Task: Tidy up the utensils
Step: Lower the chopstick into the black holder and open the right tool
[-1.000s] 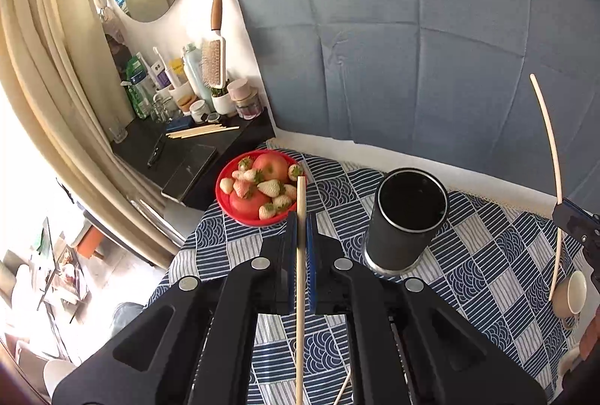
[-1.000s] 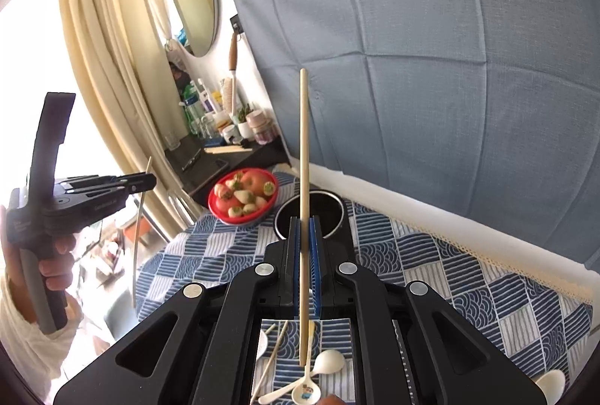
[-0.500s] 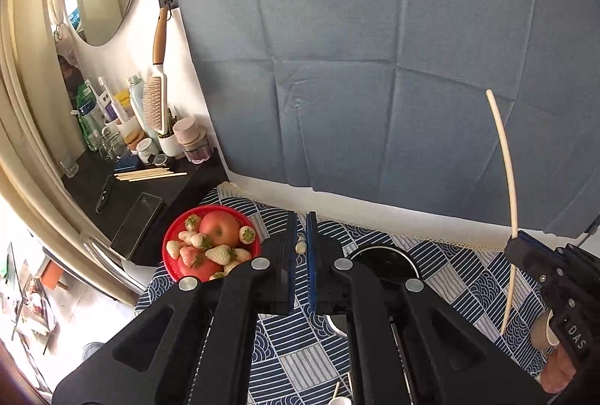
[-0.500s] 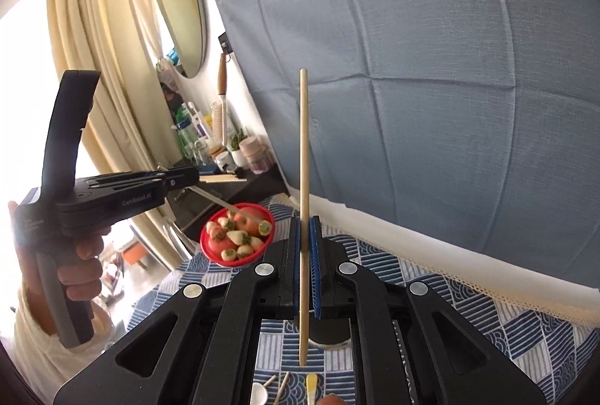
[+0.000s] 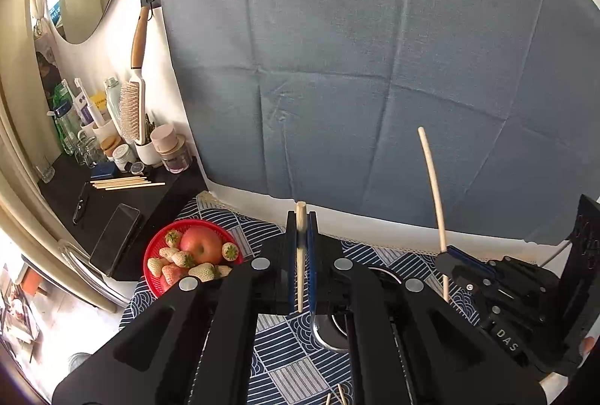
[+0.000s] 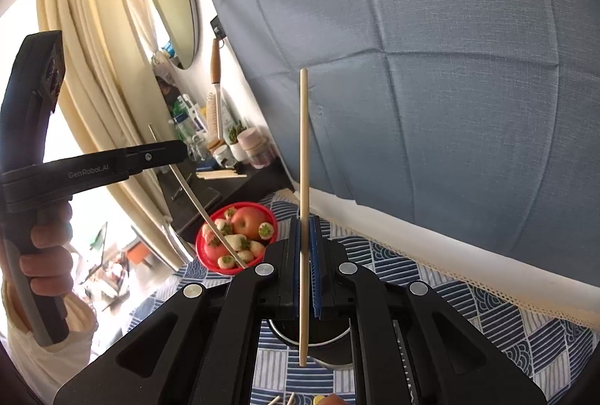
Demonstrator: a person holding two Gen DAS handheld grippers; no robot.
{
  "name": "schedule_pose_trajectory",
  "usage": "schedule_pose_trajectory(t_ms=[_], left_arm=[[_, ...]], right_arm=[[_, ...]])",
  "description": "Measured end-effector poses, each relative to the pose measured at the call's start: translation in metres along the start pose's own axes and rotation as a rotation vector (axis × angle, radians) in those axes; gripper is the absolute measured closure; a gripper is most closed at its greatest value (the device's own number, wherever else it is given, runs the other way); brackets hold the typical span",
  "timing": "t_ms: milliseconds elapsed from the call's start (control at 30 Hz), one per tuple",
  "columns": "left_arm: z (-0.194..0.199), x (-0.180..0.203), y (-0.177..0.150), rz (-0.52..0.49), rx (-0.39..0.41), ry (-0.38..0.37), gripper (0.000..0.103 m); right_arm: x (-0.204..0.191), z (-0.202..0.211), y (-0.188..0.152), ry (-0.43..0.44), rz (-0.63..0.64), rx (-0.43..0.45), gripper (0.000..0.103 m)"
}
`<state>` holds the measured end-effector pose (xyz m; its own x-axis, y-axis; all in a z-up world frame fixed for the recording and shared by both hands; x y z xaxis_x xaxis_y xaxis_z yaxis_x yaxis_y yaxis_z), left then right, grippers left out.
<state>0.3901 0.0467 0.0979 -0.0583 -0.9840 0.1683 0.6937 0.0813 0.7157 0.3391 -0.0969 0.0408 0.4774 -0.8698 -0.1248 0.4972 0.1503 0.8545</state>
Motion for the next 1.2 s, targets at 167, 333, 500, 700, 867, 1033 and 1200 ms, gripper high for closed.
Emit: schedule_pose_trajectory(t_ms=[167, 333, 500, 700, 867, 1033, 1200], left_arm=[[0.009, 0.005, 0.004, -0.005, 0.006, -0.014, 0.098], [0.015, 0.015, 0.01, -0.013, 0.008, -0.034, 0.098], [0.016, 0.027, 0.011, -0.033, 0.017, -0.05, 0.098], [0.007, 0.044, 0.002, -0.043, -0.022, -0.083, 0.098], [-0.01, 0.053, -0.012, -0.052, -0.055, -0.073, 0.098], [-0.033, 0.053, -0.031, -0.056, -0.115, -0.036, 0.098], [-0.045, 0.046, -0.047, -0.04, -0.164, -0.026, 0.098]], right_arm=[[0.004, -0.014, 0.001, 0.031, -0.009, 0.022, 0.098], [0.016, -0.031, -0.001, 0.052, -0.025, 0.033, 0.098], [0.023, -0.046, -0.005, 0.069, -0.036, 0.035, 0.098], [0.031, -0.063, -0.019, 0.084, -0.067, 0.018, 0.098], [0.032, -0.072, -0.03, 0.078, -0.076, 0.003, 0.098], [0.033, -0.076, -0.047, 0.08, -0.089, -0.018, 0.098], [0.034, -0.074, -0.057, 0.114, -0.12, -0.014, 0.098]])
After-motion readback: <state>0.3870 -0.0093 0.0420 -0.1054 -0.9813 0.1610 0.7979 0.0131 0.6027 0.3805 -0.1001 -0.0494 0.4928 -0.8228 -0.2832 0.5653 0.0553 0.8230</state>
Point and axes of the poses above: each gripper's, at about its wrist camera, not at the fingertips, and z roughly against the way its jaws point, x to its right, y to its top, the point moved 5 cm from there along -z, roughly the way its jaws point, and after that the axes turned 11 degrees about z, right-handed, at the moved point
